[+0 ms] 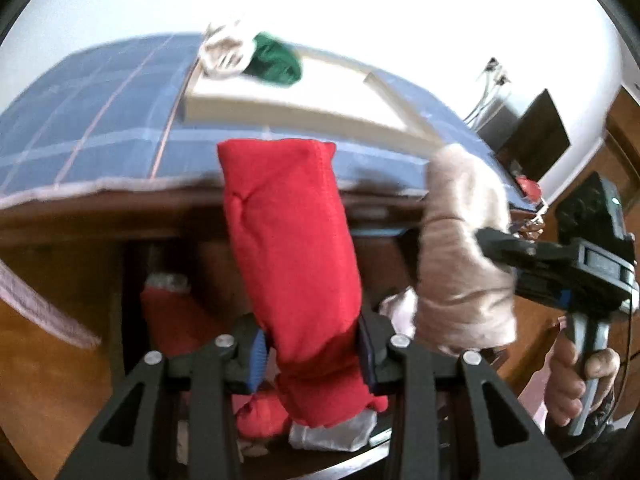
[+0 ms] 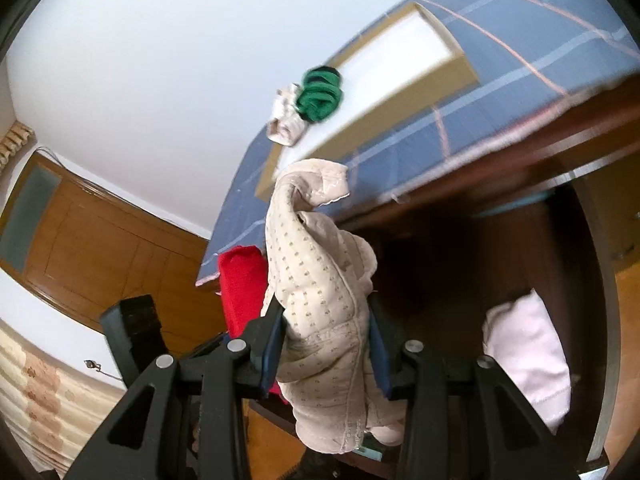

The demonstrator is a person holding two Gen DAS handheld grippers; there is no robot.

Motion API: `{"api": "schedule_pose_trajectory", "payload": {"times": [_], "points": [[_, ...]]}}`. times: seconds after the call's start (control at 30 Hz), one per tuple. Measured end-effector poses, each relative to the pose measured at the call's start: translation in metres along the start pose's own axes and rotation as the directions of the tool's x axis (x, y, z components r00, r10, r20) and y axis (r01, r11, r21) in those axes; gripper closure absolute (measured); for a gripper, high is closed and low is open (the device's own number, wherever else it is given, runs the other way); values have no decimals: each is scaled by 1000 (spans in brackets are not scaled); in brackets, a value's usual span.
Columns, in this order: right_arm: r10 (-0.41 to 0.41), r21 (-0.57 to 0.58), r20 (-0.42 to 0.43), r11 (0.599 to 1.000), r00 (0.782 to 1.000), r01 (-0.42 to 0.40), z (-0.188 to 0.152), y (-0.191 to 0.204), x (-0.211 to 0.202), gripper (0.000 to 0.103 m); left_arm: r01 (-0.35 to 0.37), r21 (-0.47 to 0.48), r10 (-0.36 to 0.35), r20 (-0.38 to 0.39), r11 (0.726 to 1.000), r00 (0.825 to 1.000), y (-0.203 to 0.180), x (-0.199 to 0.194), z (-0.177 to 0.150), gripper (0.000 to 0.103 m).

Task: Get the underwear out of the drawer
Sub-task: 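Grasp the red rolled sock with the left tool while the right tool holds the beige underwear, then carry the red sock and beige underwear in both tools over the white tray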

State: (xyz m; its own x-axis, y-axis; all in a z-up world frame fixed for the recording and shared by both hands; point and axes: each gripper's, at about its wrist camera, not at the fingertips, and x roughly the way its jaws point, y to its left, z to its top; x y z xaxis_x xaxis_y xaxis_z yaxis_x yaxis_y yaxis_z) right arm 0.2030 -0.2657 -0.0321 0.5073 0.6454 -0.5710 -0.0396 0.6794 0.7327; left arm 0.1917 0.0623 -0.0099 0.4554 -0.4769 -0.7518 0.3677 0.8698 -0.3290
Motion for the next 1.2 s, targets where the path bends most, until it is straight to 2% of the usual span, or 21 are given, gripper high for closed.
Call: {"api": "schedule_pose_trajectory", "payload": {"times": [0.17,0.33,0.47,0.73,0.87,1.07,1.2], "points": [[-3,-32,40,999,999,4,18,19,-4,62,-15,59,12,59,998,998,-16,-16,38,68],[-21,-76,103,997,994,29,50,37,-13,63,-26,107,15,105,994,994,-29,-20,73,68],[-47,-108,147,992,988,63,81,52,-9,62,-45,121,29,127,992,991,-31,-11,109,68],[-108,-127,215,982,971,137,142,61,10,62,-21,135,3,138,991,990,-33,14,176,68],[-131,-127,230,978,964,163,171,61,23,62,-46,157,22,147,987,989,-38,33,207,68],[-165,-96,236,977,958,192,208,52,45,62,-86,170,69,102,982,992,-38,70,247,68],[-224,-69,227,967,948,245,234,37,69,62,-97,139,90,57,986,994,-26,98,269,68]]}}
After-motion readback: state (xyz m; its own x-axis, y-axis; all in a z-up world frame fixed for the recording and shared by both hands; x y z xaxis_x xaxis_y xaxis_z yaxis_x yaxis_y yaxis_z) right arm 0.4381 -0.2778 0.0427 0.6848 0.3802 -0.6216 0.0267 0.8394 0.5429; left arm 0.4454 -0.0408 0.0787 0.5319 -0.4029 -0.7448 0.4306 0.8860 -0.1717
